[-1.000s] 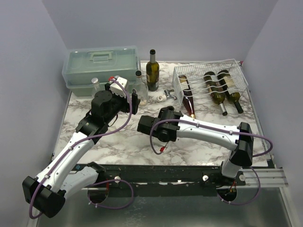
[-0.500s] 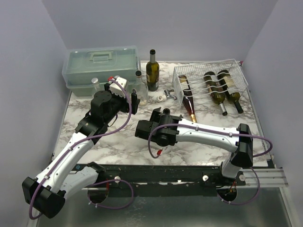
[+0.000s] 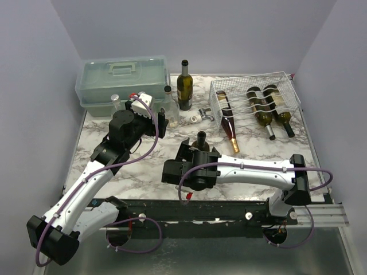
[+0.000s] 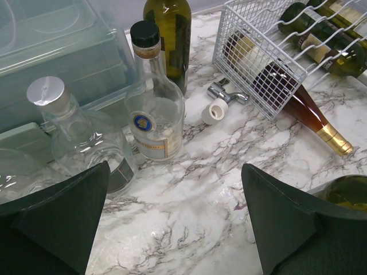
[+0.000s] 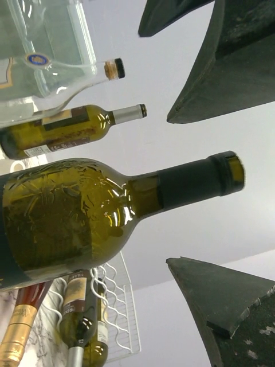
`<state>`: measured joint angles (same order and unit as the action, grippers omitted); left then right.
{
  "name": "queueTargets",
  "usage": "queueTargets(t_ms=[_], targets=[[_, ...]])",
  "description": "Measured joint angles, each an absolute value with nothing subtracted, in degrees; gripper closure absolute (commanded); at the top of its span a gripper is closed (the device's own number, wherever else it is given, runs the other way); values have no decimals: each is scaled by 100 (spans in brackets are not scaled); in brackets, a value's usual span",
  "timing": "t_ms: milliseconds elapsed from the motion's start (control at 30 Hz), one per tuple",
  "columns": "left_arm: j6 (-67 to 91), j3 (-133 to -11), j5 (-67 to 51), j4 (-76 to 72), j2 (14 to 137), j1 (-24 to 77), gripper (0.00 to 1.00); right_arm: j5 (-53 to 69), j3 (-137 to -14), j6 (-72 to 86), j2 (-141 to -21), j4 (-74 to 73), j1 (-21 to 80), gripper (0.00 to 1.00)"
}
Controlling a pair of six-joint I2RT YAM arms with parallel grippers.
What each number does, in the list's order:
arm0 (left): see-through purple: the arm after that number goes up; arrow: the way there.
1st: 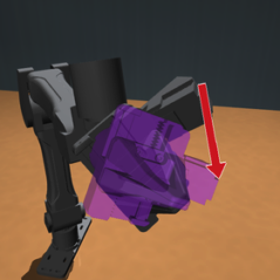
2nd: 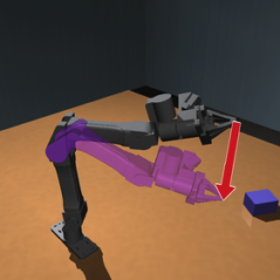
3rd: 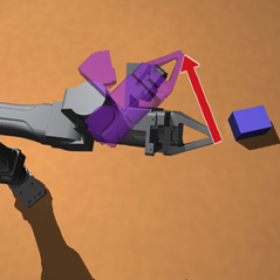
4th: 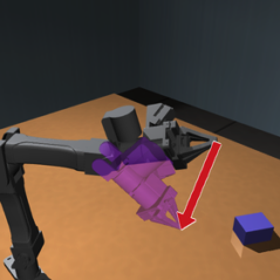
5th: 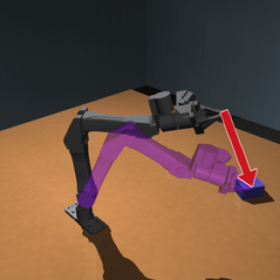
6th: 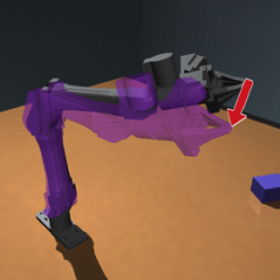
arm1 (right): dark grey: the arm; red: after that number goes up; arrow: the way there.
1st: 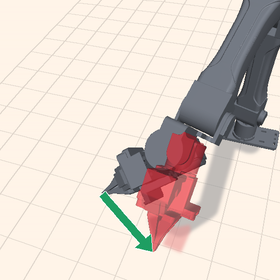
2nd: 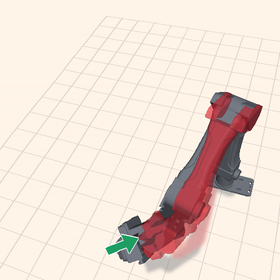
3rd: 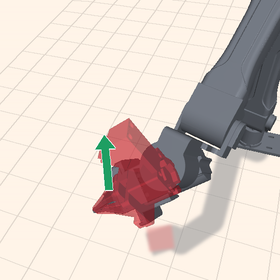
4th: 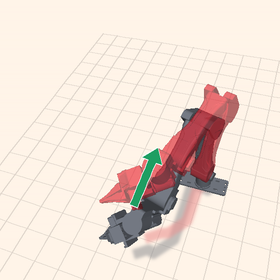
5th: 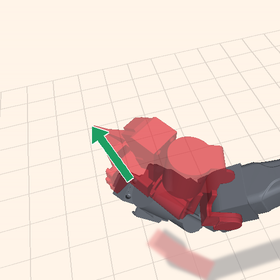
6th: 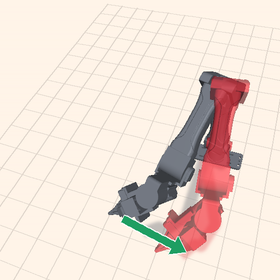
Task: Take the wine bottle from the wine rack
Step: Place the wine bottle at the center of the board.
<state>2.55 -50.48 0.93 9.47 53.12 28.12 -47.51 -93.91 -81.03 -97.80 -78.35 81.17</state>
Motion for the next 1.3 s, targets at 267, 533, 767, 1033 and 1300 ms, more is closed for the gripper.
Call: queueTargets(t_ms=[267,533,767,1033,1300], targets=[[252,-5039,95,947,5315,2808,1,-4779,-9391,-7684,-9426,-7931,8661,0],[235,-5019,134,943,5315,2808,1,-4777,-9638,-7024,-9330,-7996,9041,0],[204,-5011,259,939,5315,2781,1,-4772,-9983,-6324,-9085,-8007,9074,0],[108,-5011,423,939,5312,2781,1,-4762,-10610,-5780,-8897,-8042,9076,0],[93,-5009,458,937,5308,2781,1,-4685,-11393,-5476,-9030,-7542,8602,2]])
